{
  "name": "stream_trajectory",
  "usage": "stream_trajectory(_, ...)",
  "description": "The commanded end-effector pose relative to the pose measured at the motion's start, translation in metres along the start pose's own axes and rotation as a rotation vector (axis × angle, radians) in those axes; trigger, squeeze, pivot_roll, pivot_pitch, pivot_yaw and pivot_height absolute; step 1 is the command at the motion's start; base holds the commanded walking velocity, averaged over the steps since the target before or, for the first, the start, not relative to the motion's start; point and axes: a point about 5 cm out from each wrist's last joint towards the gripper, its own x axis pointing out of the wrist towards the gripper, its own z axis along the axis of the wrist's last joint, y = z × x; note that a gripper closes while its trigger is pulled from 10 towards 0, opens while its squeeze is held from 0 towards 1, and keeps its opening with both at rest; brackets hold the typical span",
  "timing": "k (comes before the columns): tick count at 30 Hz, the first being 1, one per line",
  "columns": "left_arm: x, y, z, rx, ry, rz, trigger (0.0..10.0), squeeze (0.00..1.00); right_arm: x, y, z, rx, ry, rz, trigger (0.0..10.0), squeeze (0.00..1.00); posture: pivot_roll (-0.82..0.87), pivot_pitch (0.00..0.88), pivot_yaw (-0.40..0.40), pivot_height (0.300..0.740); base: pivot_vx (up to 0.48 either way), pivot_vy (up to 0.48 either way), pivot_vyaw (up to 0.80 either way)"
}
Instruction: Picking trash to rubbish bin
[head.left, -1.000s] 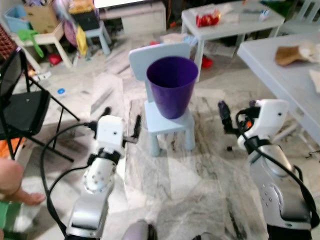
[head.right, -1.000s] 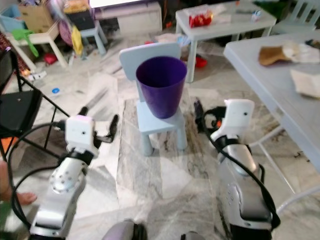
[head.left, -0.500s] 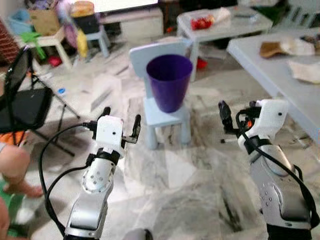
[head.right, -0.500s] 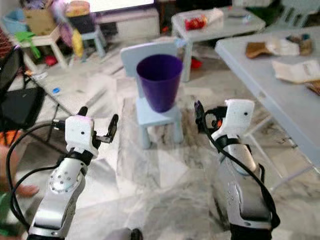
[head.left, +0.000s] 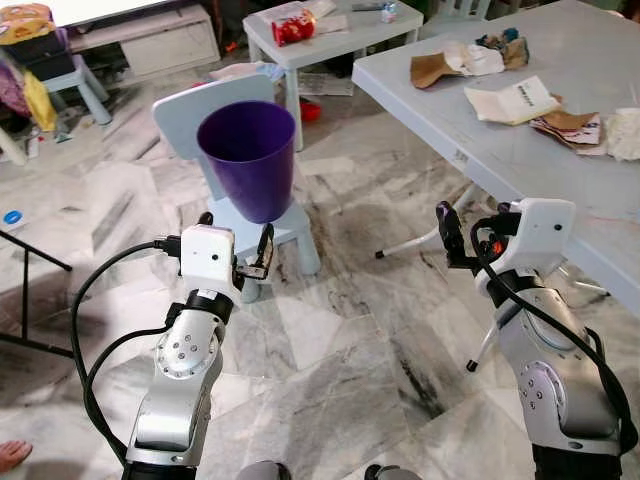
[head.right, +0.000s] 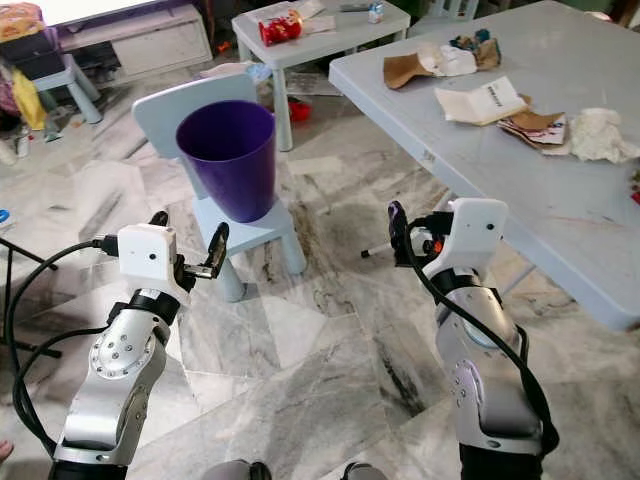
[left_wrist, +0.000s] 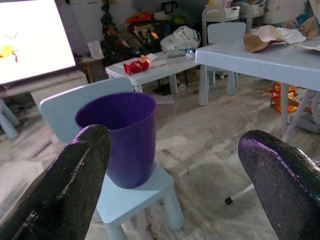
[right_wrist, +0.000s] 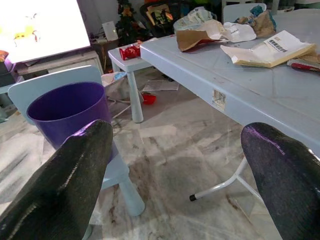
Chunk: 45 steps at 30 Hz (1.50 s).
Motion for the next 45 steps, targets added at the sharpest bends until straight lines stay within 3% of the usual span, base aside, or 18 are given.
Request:
stream_trajectory(1, -0.0008, 0.0032, -0.0028, -0.012, 0.021, 0.008, 10.0, 0.00, 0.0003, 0.0031, 0.0005, 0.003, 0.004, 0.010, 10.0, 0.00, 0.02, 0.148, 0.029, 0.740, 0.000, 0.000, -0.80)
stream_trajectory(15, -0.0012, 0.0037, -0.0033, -0.059, 0.035, -0.008, 10.0, 0.00, 0.0003, 0.0026, 0.0006, -0.002, 0.006, 0.006, 10.0, 0.00, 0.02, 0.151, 0.028, 0.740, 0.000, 0.000, -0.80)
stream_trajectory(36, -0.0007, 0.0030, -0.0032, -0.079, 0.038, -0.027, 10.0, 0.00, -0.0002, 0.0020, -0.0002, -0.005, 0.007, 0.000, 10.0, 0.00, 0.02, 0.149, 0.031, 0.740, 0.270, 0.000, -0.80)
stream_trajectory(45, -0.0001, 0.0014, -0.0058, -0.084, 0.054, -0.025, 10.0, 0.00, 0.0002, 0.0022, -0.0004, -0.006, 0.006, 0.000, 10.0, 0.00, 0.01, 0.148, 0.032, 0.740, 0.000, 0.000, -0.80)
